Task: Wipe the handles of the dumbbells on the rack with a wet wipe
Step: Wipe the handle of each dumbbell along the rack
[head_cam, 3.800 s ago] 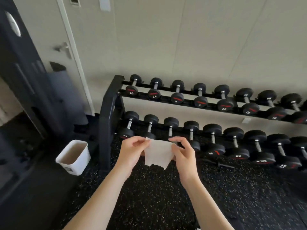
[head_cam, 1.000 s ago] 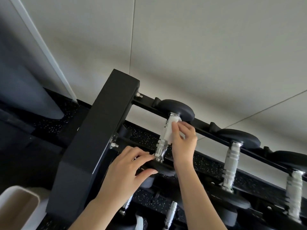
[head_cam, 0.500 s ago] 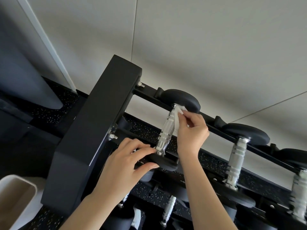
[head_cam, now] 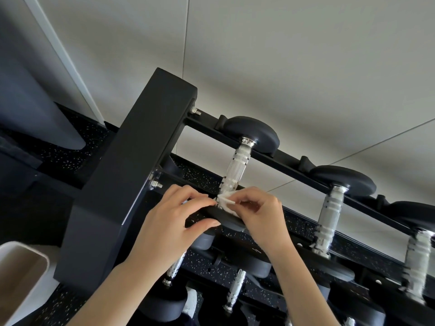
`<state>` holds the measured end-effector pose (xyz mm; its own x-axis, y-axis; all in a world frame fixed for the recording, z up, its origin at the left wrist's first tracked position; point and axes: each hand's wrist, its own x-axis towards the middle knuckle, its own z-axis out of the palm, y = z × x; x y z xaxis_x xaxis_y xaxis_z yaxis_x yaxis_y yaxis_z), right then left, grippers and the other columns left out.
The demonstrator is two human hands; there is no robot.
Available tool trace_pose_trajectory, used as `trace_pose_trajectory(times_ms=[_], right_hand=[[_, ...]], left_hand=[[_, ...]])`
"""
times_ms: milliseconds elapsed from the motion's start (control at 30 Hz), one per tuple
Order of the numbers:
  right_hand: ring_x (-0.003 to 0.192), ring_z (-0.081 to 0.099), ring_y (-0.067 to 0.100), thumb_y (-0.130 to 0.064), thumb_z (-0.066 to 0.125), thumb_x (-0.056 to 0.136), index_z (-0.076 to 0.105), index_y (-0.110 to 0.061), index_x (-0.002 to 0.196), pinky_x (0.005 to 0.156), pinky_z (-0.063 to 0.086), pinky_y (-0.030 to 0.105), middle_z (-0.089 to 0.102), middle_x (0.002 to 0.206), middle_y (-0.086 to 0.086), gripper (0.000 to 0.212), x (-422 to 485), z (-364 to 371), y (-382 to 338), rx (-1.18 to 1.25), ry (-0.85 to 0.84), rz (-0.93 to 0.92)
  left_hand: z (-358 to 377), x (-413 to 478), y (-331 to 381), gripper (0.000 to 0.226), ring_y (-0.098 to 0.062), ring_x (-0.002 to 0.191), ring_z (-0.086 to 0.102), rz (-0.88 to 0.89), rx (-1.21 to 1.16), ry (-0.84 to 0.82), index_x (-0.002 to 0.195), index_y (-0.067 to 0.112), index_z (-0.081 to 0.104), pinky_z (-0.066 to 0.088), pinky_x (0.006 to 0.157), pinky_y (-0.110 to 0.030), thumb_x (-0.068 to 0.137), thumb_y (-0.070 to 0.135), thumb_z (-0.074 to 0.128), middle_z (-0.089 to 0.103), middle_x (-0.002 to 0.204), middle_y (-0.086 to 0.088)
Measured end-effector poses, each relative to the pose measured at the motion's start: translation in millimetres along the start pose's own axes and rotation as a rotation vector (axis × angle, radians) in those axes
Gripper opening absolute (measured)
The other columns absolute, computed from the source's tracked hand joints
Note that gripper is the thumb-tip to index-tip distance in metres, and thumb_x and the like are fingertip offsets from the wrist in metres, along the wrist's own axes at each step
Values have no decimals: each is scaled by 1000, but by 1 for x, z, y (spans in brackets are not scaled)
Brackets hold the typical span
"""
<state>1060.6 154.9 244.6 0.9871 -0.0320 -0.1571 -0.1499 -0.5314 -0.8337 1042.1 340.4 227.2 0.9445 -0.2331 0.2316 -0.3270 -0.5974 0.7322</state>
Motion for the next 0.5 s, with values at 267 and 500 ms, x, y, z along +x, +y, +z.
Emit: trace_pose_trajectory(times_ms=[267,500], right_hand=[[74,64,6,4,70,77,71,-14,76,70,49,15,70,78,-3,17,0,9,7,202,232,124],[76,65,6,-5,68,81,69,-24,79,70,53,24,71,82,-5,19,43,2,1,358,423,139]], left_hand=[[0,-1,1,35,-7,95,53,6,1,15,104,28,70,52,54,-26,82,51,55,56,97,20],[1,-3,-1,34,-6,97,54,26,-6,24,104,27,70,55,60,-28,82,49,57,57,100,20]])
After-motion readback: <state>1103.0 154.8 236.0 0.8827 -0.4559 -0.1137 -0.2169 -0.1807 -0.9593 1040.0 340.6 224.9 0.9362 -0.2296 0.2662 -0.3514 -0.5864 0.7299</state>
